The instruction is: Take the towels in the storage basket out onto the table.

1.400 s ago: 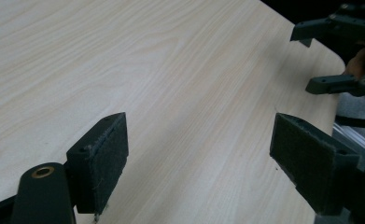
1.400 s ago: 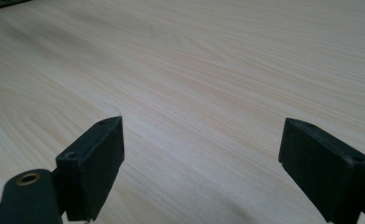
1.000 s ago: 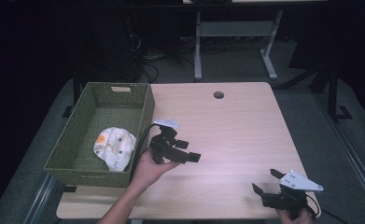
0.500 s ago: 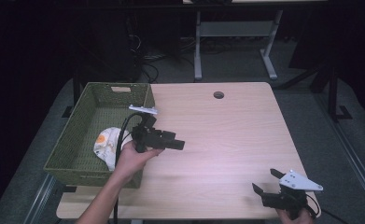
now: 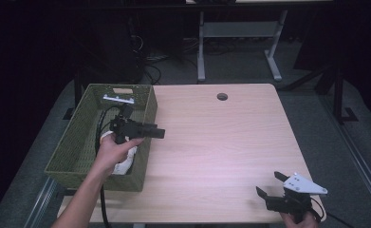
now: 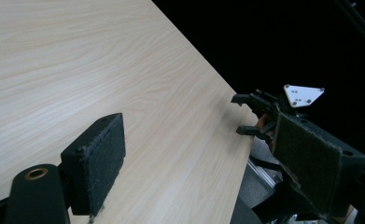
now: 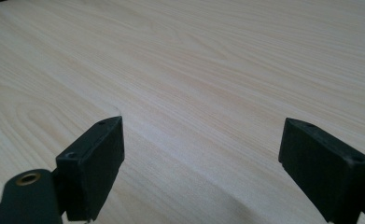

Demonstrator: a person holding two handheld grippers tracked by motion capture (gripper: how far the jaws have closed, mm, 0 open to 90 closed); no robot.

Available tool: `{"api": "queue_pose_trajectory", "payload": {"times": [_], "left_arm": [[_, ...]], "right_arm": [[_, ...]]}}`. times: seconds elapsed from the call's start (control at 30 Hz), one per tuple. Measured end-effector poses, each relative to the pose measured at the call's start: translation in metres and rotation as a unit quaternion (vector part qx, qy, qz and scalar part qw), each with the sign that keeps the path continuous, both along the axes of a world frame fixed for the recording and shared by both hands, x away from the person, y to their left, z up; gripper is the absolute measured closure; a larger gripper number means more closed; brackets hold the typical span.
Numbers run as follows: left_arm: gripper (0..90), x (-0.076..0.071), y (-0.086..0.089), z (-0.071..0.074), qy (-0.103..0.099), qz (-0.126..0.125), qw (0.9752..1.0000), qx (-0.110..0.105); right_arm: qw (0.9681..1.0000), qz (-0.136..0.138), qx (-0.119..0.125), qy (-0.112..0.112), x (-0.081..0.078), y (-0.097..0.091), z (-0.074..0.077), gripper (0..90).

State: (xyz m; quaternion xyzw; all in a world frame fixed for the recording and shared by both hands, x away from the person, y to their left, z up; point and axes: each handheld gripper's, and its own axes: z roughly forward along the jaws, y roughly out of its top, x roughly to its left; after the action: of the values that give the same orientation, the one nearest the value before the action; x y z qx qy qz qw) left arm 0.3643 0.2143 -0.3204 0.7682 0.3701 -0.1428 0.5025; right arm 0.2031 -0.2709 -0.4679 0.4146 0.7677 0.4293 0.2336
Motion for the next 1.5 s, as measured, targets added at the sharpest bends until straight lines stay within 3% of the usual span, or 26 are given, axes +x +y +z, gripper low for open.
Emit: {"api": "queue_pose_trajectory", "payload": {"times": [0.23, 0.47, 0.67, 0.83, 0.87, 1.03, 1.1, 1.2, 1.23, 1.27, 1.3, 1.43, 1.47, 1.5], "left_arm": [[16.4, 0.007, 0.026, 0.006, 0.002, 0.028, 0.9995, 0.012], [16.6, 0.012, 0.049, 0.007, 0.003, 0.063, 0.9975, 0.032], [18.1, 0.018, 0.069, 0.001, 0.008, 0.097, 0.9937, 0.055], [18.6, 0.021, 0.082, -0.004, 0.018, 0.111, 0.9914, 0.067], [18.7, 0.022, 0.087, -0.006, 0.02, 0.121, 0.9897, 0.074], [18.8, 0.024, 0.097, -0.01, 0.021, 0.136, 0.9865, 0.089], [18.9, 0.025, 0.101, -0.012, 0.027, 0.147, 0.9835, 0.101], [19.5, 0.029, 0.107, -0.017, 0.035, 0.171, 0.9753, 0.135], [20.4, 0.03, 0.107, -0.019, 0.036, 0.177, 0.9724, 0.147], [20.3, 0.032, 0.107, -0.021, 0.037, 0.183, 0.9667, 0.175], [20.4, 0.032, 0.107, -0.021, 0.037, 0.183, 0.9667, 0.175], [21.6, 0.038, 0.105, -0.03, 0.041, 0.189, 0.9574, 0.215], [21.6, 0.041, 0.104, -0.035, 0.044, 0.191, 0.9515, 0.237], [21.6, 0.041, 0.104, -0.035, 0.044, 0.191, 0.9515, 0.237]], "right_arm": [[1.0, 0.001, -0.001, -0.001, 0.0, 0.0, 0.0, 13.8], [1.0, 0.002, -0.002, 0.0, 0.001, 0.001, 0.0, 13.8], [1.0, 0.001, -0.001, 0.001, 0.0, 0.0, 0.0, 13.8], [1.0, 0.001, -0.002, -0.001, 0.0, -0.001, -0.001, 13.8], [1.0, 0.001, -0.002, -0.001, 0.001, -0.001, -0.001, 13.8], [1.0, 0.0, -0.003, 0.001, 0.001, -0.001, -0.001, 13.8], [1.0, 0.001, -0.004, 0.0, 0.001, -0.001, -0.001, 13.8], [1.0, 0.001, -0.004, 0.002, 0.001, -0.001, -0.001, 13.8], [1.0, 0.001, -0.004, 0.002, 0.001, -0.001, -0.001, 13.8], [1.0, 0.001, -0.004, 0.002, 0.001, 0.0, -0.002, 13.8], [1.0, 0.001, -0.004, 0.002, 0.001, 0.0, -0.002, 13.8], [1.0, 0.001, -0.003, 0.002, 0.001, 0.0, -0.002, 13.8], [1.0, 0.002, -0.004, 0.002, 0.001, -0.001, -0.002, 13.8], [1.0, 0.002, -0.004, 0.002, 0.001, -0.001, -0.002, 13.8]]}}
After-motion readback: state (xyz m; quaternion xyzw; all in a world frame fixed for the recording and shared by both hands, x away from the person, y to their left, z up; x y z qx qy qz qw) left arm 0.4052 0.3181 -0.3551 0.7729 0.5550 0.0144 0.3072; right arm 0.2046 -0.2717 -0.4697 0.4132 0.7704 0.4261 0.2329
